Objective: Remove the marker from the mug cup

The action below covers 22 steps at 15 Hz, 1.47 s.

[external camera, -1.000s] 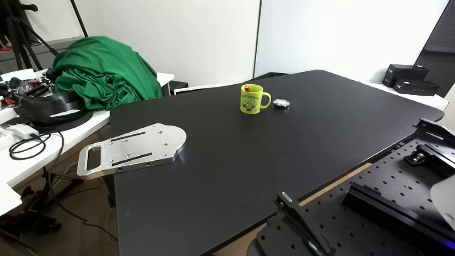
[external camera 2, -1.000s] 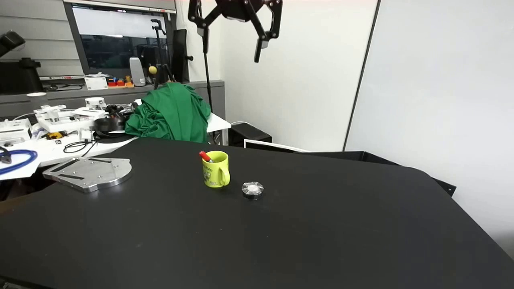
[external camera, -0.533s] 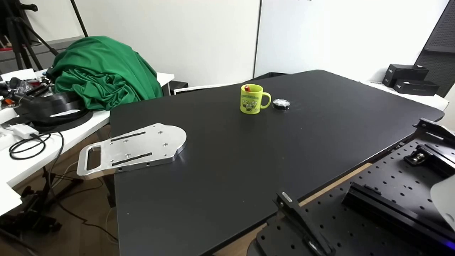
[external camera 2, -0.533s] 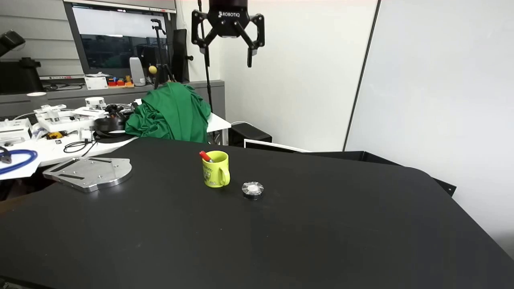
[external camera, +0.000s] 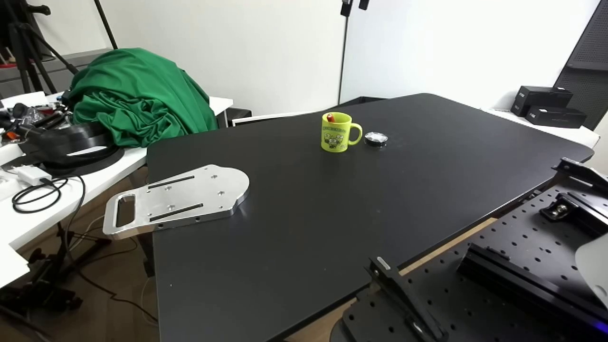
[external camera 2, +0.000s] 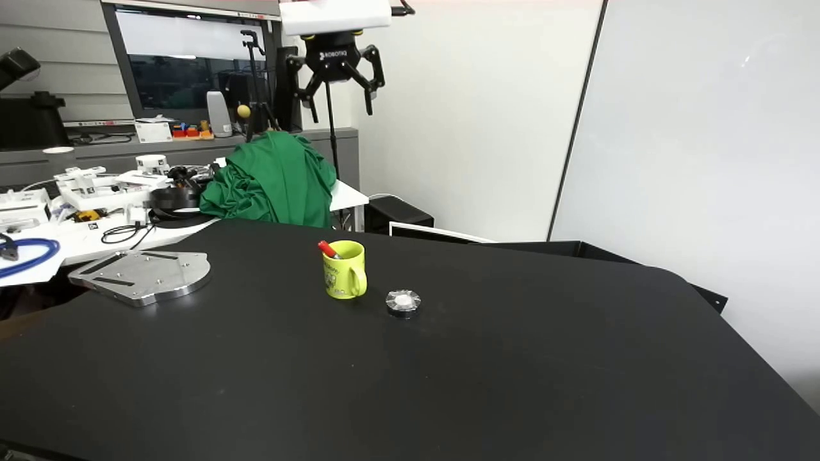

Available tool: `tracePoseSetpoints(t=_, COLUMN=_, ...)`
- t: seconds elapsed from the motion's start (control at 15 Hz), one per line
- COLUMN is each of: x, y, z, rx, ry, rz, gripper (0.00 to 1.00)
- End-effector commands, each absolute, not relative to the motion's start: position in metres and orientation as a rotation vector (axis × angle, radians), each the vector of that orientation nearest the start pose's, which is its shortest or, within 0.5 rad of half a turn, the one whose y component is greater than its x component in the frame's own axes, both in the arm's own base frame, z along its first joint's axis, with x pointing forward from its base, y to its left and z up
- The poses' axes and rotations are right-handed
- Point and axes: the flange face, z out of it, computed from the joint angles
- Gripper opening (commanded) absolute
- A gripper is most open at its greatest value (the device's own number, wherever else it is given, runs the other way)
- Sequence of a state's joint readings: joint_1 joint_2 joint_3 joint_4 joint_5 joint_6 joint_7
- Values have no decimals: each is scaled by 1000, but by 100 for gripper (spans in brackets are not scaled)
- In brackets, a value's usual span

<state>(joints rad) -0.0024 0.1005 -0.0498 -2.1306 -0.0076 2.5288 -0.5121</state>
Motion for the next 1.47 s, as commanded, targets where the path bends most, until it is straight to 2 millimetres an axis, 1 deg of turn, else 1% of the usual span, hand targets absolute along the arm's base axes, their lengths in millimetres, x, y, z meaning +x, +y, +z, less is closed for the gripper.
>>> tracePoseSetpoints(t=0.0, x=613, y=-11, z=370, rx=-3164, ry=-821, rz=-380, gripper=100)
tracePoseSetpoints(t=0.2, x=626, y=-8, z=342, rx=-3223, ry=-954, rz=-265, gripper=100)
tracePoseSetpoints(t=0.33, x=636, y=-8, z=328, rx=-3258, ry=-1026, rz=-217, gripper=100)
tracePoseSetpoints(t=0.53, x=648, y=-5, z=315, rx=-3288, ry=-1112, rz=-182, gripper=100)
tracePoseSetpoints(t=0.67, x=652, y=1, z=308, rx=-3290, ry=-1150, rz=-154, gripper=100)
tracePoseSetpoints(t=0.8, x=650, y=11, z=301, rx=-3279, ry=-1183, rz=-116, gripper=100)
tracePoseSetpoints(t=1.13, x=636, y=42, z=276, rx=-3225, ry=-1262, rz=-28, gripper=100)
tracePoseSetpoints(t=1.4, x=629, y=63, z=249, rx=-3188, ry=-1312, rz=-25, gripper=100)
